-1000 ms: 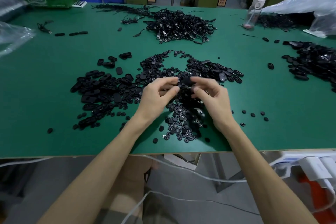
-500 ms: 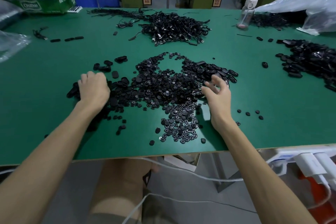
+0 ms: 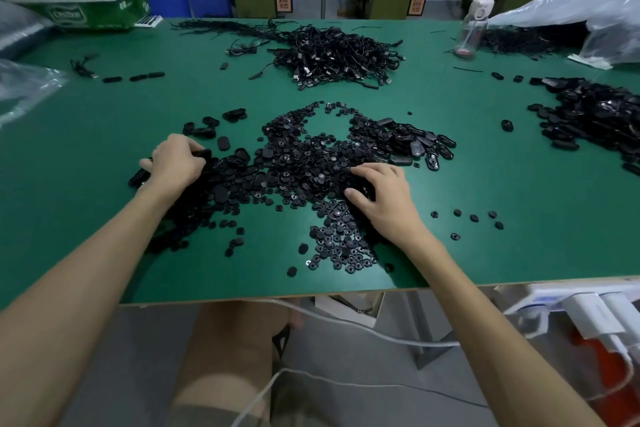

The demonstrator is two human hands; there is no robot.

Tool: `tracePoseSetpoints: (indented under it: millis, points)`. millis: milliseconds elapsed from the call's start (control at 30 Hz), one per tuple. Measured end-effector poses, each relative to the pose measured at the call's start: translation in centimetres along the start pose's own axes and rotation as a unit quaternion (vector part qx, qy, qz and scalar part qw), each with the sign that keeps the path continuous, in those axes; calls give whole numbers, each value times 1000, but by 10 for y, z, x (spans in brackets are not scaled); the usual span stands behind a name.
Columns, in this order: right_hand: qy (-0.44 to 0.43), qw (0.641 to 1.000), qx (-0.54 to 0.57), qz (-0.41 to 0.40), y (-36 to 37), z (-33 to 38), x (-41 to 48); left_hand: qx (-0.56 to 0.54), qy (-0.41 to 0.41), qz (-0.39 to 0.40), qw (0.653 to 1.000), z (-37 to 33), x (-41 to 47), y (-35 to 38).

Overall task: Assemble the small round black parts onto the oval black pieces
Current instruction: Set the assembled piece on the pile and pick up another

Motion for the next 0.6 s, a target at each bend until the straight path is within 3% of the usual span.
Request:
tracePoseSetpoints:
  millis: [300,600]
  points:
    - [11,997,67,-29,-4,0,-1,7,123,-75,990,-5,-18,-2]
    - [11,989,115,-96,-10,-2,-4,60,161,-67,983,-1,-17,2]
Point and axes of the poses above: each hand's wrist, its own x-axis towards the middle knuckle, its own y-axis out of the palm, z = x × y, the point moved 3 cm from there along x, towards the middle knuckle, and after that the axes turned 15 degrees about -x, right-handed, at the moved point
